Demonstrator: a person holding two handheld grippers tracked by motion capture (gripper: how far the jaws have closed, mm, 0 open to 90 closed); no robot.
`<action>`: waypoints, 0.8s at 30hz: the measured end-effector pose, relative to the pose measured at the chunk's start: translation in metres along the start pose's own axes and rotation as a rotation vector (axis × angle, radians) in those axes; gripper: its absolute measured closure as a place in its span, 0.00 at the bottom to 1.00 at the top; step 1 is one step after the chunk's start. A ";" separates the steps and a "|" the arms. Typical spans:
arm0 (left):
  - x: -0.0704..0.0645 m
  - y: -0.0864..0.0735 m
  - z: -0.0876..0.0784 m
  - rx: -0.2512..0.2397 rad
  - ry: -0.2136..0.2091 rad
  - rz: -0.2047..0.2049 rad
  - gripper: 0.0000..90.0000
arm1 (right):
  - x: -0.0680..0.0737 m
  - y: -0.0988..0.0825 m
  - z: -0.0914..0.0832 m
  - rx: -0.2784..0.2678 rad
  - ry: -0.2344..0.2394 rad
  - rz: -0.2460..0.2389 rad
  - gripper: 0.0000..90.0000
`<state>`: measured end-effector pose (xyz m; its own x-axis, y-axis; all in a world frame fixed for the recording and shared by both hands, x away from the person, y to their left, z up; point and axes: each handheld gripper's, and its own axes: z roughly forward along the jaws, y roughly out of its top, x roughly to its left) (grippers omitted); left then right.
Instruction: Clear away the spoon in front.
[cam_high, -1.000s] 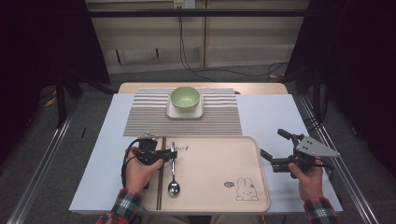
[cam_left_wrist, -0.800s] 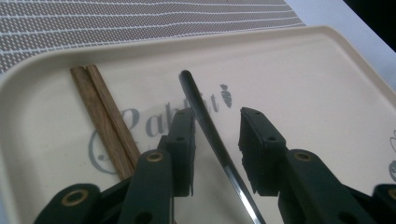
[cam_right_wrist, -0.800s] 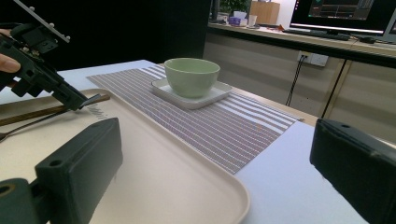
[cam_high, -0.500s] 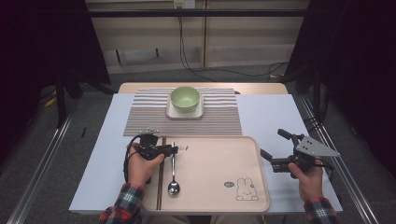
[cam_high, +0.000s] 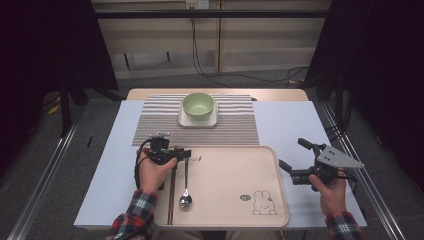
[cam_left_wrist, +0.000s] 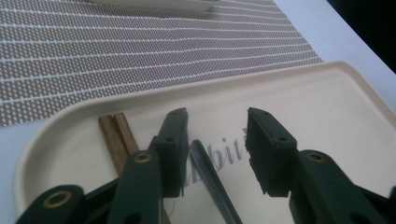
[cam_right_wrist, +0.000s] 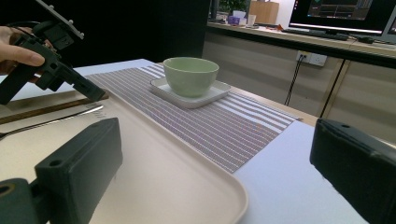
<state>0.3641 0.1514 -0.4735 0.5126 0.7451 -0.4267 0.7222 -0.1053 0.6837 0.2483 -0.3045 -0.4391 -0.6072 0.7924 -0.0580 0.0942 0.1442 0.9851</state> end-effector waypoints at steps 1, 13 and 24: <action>0.000 0.001 -0.001 0.001 -0.006 0.000 0.62 | 0.000 0.000 0.000 0.000 0.000 0.000 0.02; -0.004 0.020 -0.009 -0.050 0.046 -0.005 0.38 | 0.000 0.000 0.000 0.000 -0.001 -0.001 0.02; -0.005 0.037 -0.007 -0.096 0.083 -0.011 0.22 | -0.001 0.000 -0.001 0.000 -0.003 -0.004 0.02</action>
<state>0.3849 0.1483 -0.4416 0.4616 0.7983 -0.3869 0.6776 -0.0359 0.7345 0.2481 -0.3055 -0.4391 -0.6056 0.7933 -0.0626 0.0915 0.1476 0.9848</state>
